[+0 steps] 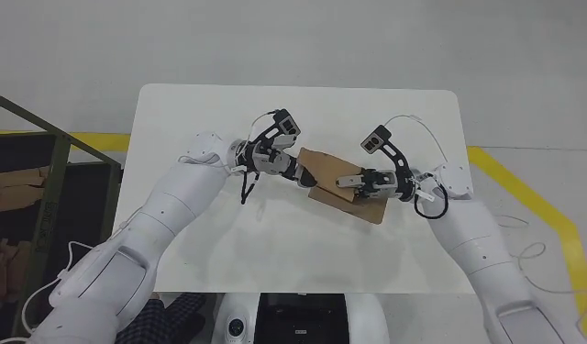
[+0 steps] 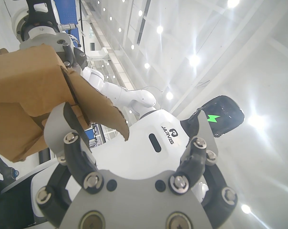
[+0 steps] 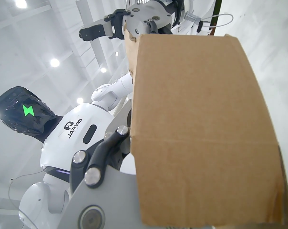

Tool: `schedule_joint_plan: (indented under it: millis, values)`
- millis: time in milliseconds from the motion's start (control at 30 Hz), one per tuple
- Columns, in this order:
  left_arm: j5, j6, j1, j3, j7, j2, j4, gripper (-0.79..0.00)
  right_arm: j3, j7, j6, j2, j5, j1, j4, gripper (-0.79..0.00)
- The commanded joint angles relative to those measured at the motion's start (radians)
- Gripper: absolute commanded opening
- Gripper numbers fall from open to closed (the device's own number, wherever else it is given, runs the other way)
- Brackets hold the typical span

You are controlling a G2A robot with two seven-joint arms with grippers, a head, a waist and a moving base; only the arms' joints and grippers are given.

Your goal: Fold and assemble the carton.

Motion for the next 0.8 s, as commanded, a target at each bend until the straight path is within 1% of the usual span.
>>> schedule_joint_plan:
  millis: [0,300,767]
  values:
    - [-0.003,-0.001,-0.002,0.004,0.000,-0.001,0.004,0.000,-0.004,0.000,0.000,0.001,0.003,-0.003,-0.011,-0.785]
    - [-0.008,-0.008,-0.008,0.012,0.000,-0.001,0.019,0.000,-0.028,0.000,0.000,0.013,0.015,-0.008,-0.044,-0.785]
    - [-0.007,-0.023,-0.002,-0.001,0.000,0.010,0.004,0.000,-0.048,0.000,0.000,0.025,0.032,-0.003,-0.041,-0.785]
